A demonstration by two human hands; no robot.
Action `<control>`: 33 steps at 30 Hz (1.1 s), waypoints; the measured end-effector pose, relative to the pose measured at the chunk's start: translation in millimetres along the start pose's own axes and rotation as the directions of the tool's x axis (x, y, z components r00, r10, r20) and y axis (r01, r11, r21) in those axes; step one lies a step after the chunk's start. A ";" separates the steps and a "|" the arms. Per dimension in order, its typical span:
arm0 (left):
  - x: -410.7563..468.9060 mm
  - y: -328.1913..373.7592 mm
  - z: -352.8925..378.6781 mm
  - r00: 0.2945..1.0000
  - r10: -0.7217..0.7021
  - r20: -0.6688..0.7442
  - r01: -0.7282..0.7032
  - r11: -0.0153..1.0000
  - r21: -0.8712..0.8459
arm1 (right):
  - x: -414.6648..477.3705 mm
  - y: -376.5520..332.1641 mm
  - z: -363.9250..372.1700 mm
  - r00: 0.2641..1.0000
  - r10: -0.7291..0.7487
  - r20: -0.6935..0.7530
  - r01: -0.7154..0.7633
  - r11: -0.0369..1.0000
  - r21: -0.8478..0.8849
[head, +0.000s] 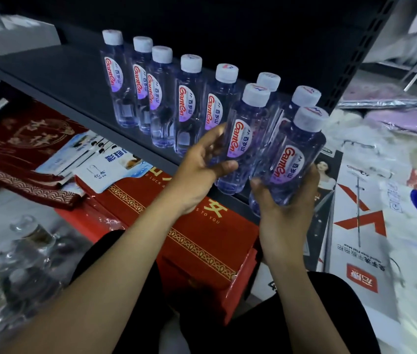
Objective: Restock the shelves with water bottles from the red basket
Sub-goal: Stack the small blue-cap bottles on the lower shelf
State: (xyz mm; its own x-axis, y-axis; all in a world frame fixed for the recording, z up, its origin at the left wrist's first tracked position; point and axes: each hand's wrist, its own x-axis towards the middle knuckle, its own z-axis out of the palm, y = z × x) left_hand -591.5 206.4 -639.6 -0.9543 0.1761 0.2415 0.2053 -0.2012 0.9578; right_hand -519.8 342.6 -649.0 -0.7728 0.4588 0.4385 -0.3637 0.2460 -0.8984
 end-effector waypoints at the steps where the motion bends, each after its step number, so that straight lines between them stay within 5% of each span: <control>1: -0.7 -0.1 0.2 1.000 0.000 0.008 0.000 1.000 0.018 | 0.5 0.3 1.0 1.000 0.001 0.015 -0.001 1.000 0.003; 6: -12.4 -3.1 0.1 1.000 0.002 0.007 -0.004 0.958 0.287 | 2.6 3.7 3.8 0.995 0.005 0.100 -0.002 1.000 -0.027; 11: -17.7 -8.3 -3.2 0.993 0.116 -0.031 -0.075 0.802 0.593 | 8.1 7.6 4.7 0.991 -0.028 0.131 0.035 0.998 -0.045; 17: -18.5 -12.6 2.2 0.979 0.182 -0.089 -0.089 0.781 0.618 | 18.6 12.0 6.7 0.988 -0.005 0.153 0.014 0.998 -0.056; 22: -20.7 -12.7 5.5 0.974 0.170 -0.151 -0.054 0.818 0.573 | 6.5 22.2 -4.6 0.996 0.049 0.073 -0.031 0.972 -0.234; 33: -18.5 -8.1 10.6 0.966 0.160 -0.201 -0.016 0.819 0.573 | 5.2 22.2 -1.1 0.999 -0.031 0.045 0.044 0.942 -0.332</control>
State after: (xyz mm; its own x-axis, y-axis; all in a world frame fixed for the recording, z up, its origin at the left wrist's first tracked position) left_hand -573.2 215.0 -650.2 -0.9331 -0.0561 0.3552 0.3081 0.3845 0.8702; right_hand -531.4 351.4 -666.6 -0.7841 0.4120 0.4642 -0.2042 0.5351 -0.8197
